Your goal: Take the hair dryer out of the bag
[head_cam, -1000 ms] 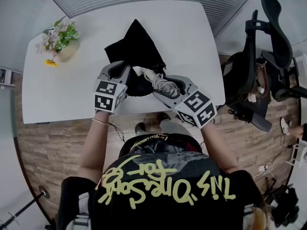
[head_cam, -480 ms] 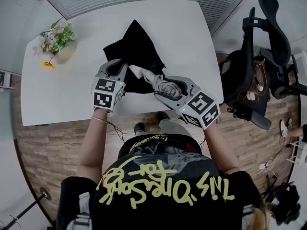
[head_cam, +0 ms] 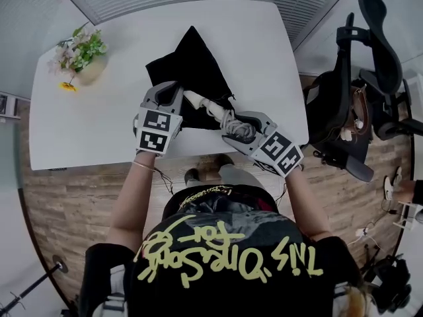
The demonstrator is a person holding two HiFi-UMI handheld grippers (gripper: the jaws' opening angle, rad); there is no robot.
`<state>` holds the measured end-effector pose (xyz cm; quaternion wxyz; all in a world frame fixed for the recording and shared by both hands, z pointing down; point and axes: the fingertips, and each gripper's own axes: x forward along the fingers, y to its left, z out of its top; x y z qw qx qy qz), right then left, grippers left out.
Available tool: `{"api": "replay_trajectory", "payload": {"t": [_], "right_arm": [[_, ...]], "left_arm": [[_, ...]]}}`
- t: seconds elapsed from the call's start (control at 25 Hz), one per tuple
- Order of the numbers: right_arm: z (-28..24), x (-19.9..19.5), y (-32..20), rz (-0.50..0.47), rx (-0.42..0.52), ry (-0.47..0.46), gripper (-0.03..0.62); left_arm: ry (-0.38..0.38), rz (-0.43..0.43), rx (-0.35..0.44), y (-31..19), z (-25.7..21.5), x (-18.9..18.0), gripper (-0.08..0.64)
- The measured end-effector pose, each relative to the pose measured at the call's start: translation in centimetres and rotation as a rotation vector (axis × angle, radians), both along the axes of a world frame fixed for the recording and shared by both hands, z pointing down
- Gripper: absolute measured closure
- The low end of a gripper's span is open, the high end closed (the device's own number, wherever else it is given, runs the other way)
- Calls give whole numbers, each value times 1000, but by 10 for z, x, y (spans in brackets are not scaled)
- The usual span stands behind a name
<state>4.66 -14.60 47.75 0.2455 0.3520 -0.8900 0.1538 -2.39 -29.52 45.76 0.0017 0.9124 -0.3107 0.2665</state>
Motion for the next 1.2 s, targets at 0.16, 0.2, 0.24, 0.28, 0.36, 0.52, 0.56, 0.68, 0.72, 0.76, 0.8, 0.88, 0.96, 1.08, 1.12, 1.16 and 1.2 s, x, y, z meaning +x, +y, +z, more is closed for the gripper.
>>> {"api": "replay_trajectory", "payload": {"t": [0.16,0.2,0.24,0.28,0.36,0.52,0.56,0.68,0.72,0.76,0.8,0.88,0.96,1.08,1.12,1.16,1.2], "right_arm": [[14,-1,4,-6,1,38,345],[17,0,6,-5,-2,57,345],[19,0,6,-1,-4,72,345],[20,0,7,5,-3,82,345],[20,0,7,19,0,83,344],[20,4,11,44,-18,75,333],[20,5,12,48,-22,73,330],[20,5,15,49,-26,78,328],[20,5,16,46,-26,82,328],[19,4,18,46,-29,85,328],[18,6,19,51,-34,87,327],[13,12,22,80,-33,83,325],[4,19,21,123,-10,50,325],[-17,18,12,174,31,-46,325],[-24,13,7,176,39,-79,325],[-30,5,3,168,43,-105,325],[-33,-4,-1,151,42,-121,325]], "left_arm": [[-3,7,15,4,-2,2,535],[-1,9,13,5,-3,3,534],[0,10,12,5,-3,4,534],[0,10,12,6,-3,5,534],[2,6,11,6,-3,5,534],[7,11,6,8,-3,7,534],[7,13,7,9,-4,8,534],[10,16,9,10,-4,9,534],[11,17,9,10,-4,9,534],[12,18,8,10,-4,10,534],[14,21,8,10,-4,10,534],[20,33,6,11,-5,13,529],[23,41,7,12,-6,15,532],[35,38,3,12,-6,14,535],[39,37,1,12,-6,14,537],[40,36,1,12,-6,14,538],[39,37,2,13,-6,14,538]]}}
